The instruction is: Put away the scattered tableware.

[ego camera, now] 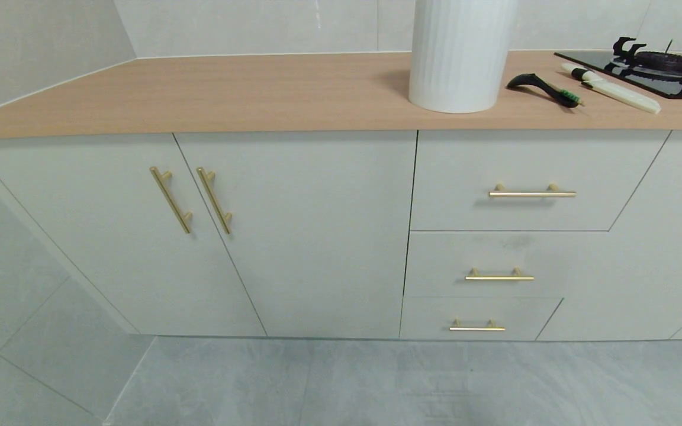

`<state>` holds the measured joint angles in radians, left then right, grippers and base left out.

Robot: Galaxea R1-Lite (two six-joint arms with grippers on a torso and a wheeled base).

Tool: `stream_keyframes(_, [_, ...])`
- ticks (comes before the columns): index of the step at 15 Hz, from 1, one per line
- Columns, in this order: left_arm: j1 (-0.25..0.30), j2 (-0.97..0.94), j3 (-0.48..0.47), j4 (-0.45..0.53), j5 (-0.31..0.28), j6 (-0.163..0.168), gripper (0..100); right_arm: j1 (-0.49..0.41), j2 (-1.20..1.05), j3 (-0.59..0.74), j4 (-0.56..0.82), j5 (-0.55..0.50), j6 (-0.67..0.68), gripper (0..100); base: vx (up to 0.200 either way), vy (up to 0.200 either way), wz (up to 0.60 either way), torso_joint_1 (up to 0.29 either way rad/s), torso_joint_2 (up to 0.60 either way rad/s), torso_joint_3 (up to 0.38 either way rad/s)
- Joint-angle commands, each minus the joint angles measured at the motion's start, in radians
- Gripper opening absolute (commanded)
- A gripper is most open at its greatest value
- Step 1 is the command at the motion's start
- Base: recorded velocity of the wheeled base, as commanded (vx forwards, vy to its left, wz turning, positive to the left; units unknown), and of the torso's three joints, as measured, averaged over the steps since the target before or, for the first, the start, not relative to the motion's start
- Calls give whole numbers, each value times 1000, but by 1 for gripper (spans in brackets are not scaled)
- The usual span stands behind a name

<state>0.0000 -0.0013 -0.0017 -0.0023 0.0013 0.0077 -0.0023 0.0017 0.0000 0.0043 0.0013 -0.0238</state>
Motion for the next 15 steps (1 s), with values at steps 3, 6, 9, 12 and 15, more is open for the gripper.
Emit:
stream_keyframes(3, [0,1,0,1,0,0,100,-1,0,0,-1,0,-7,100,0,0,0,0,0,0])
stream_keyframes(6, [0,1,0,1,0,0,100,-1,0,-21,-9,3,-1,100,0,0,0,0,0,0])
stream_keyframes(9, [0,1,0,1,0,0,100,61,199,-204,8,8,74,100,0,0,0,0,0,0])
stream_keyframes(12, [0,1,0,1,0,0,100,124,406,-209,5,13,-7,100,0,0,0,0,0,0])
stream_keyframes(15, [0,1,0,1,0,0,100,168,678,-279,-20,16,-7,100,0,0,0,0,0,0])
